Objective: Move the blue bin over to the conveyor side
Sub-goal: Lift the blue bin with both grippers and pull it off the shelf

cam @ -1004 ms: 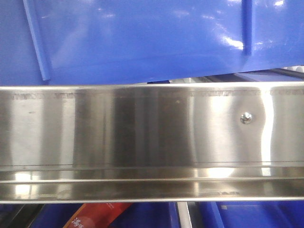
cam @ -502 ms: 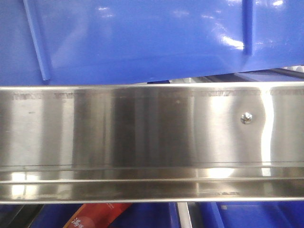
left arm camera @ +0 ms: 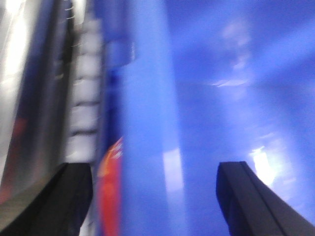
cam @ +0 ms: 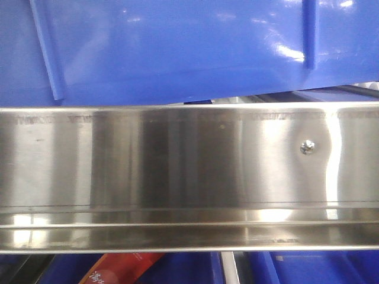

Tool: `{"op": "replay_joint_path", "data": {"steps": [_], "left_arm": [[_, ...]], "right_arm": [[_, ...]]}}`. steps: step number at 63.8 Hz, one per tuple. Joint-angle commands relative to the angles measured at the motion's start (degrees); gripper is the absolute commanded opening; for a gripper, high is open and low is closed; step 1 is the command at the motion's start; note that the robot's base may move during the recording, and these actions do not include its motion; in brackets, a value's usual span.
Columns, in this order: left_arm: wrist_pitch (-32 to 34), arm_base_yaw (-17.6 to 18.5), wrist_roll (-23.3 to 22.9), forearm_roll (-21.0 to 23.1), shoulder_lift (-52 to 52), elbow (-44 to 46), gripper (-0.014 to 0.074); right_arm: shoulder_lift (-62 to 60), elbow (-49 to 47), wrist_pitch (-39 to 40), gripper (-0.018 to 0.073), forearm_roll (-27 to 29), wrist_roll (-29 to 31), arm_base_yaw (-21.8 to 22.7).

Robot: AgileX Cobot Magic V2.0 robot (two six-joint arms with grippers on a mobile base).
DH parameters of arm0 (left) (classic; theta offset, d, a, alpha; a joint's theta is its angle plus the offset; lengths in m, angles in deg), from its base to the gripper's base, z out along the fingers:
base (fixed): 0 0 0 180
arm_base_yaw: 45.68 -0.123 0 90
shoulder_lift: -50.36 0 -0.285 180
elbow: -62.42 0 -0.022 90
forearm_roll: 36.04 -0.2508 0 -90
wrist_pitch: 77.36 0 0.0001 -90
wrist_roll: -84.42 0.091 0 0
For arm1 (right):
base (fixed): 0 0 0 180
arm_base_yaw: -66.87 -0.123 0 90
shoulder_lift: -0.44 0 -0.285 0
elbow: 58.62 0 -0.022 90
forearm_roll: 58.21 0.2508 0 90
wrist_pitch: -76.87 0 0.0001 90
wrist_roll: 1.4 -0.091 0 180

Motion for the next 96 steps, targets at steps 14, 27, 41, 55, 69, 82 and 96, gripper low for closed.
{"op": "replay_joint_path", "data": {"steps": [14,27,41,55,69,82,96], "left_arm": [[-0.09,0.23,-1.16,-0.28,-0.05,0.32,0.042],[-0.09,0.23,-1.16,-0.17,-0.05,0.32,0.021],[0.84,0.23,-1.16,2.54,-0.05,0.32,-0.0011],[1.16,0.23,-1.16,2.66,-0.05,0.32,-0.0006],[1.16,0.23,-1.16,2.66,-0.05,0.32,-0.0006],[-0.92,1.25,-1.16,0.58,-0.05,4.95,-0.002],[-6.51,7.11,-6.19,-9.59,-0.05,13.48,-0.002]], "right_arm": [[-0.07,-0.47,0.28,-0.0078,-0.89,1.0,0.1],[-0.07,-0.47,0.32,-0.0078,-0.89,1.0,0.1],[-0.07,-0.47,0.32,-0.0078,-0.89,1.0,0.1],[-0.07,-0.47,0.83,-0.0078,-0.89,1.0,0.1],[-0.07,-0.47,0.83,-0.0078,-0.89,1.0,0.1],[-0.42,-5.39,0.55,-0.0079,-2.08,-1.51,0.1],[-2.31,-9.59,0.17,-0.0087,-1.97,-3.07,0.21]]}}
